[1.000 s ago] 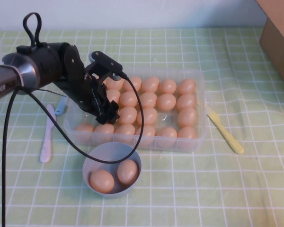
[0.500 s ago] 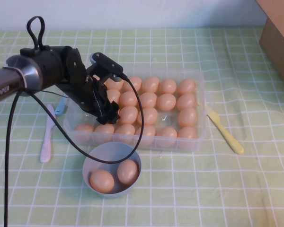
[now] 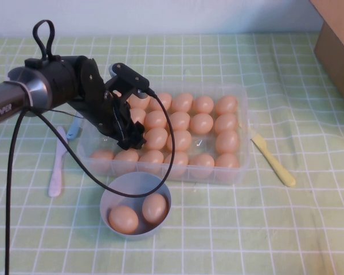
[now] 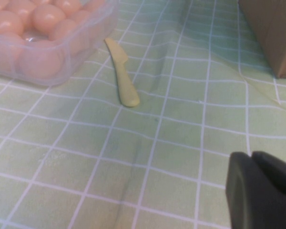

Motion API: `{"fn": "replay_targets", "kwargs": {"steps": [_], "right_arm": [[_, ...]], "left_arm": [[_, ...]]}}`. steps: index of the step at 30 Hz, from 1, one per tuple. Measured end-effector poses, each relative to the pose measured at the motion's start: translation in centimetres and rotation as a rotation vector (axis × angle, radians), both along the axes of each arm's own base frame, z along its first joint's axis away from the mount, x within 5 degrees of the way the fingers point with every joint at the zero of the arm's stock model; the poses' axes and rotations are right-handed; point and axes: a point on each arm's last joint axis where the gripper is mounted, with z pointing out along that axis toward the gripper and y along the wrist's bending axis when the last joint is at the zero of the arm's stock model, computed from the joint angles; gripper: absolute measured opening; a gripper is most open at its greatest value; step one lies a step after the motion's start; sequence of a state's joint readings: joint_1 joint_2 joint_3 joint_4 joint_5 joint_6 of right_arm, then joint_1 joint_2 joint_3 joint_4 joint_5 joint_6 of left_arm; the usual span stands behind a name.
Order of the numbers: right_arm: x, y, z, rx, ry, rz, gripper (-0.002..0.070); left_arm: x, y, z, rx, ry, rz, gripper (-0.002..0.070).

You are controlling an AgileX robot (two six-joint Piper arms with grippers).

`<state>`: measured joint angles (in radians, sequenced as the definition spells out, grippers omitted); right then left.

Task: Take an egg out of the egg box
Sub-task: Pick up the egg from the plastic box

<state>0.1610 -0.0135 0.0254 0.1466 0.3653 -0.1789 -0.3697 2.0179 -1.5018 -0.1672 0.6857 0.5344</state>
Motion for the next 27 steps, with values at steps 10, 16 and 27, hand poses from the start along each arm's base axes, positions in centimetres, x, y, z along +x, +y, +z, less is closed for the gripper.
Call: {"fn": "replay_targets", "kwargs": {"steps": [10, 16, 27], "right_arm": [[0.0, 0.0, 0.0, 0.0, 0.0, 0.0, -0.0017], [0.0, 0.0, 0.0, 0.0, 0.0, 0.0, -0.0017], [0.0, 0.0, 0.0, 0.0, 0.0, 0.0, -0.0017]], "left_arm": [[0.0, -0.1, 0.0, -0.015, -0.002, 0.007, 0.0432], [0.1, -0.1, -0.5, -0.01, 0.008, 0.007, 0.0431], [0.2, -0.2, -1.0, -0.008, 0.016, 0.008, 0.0397]]}}
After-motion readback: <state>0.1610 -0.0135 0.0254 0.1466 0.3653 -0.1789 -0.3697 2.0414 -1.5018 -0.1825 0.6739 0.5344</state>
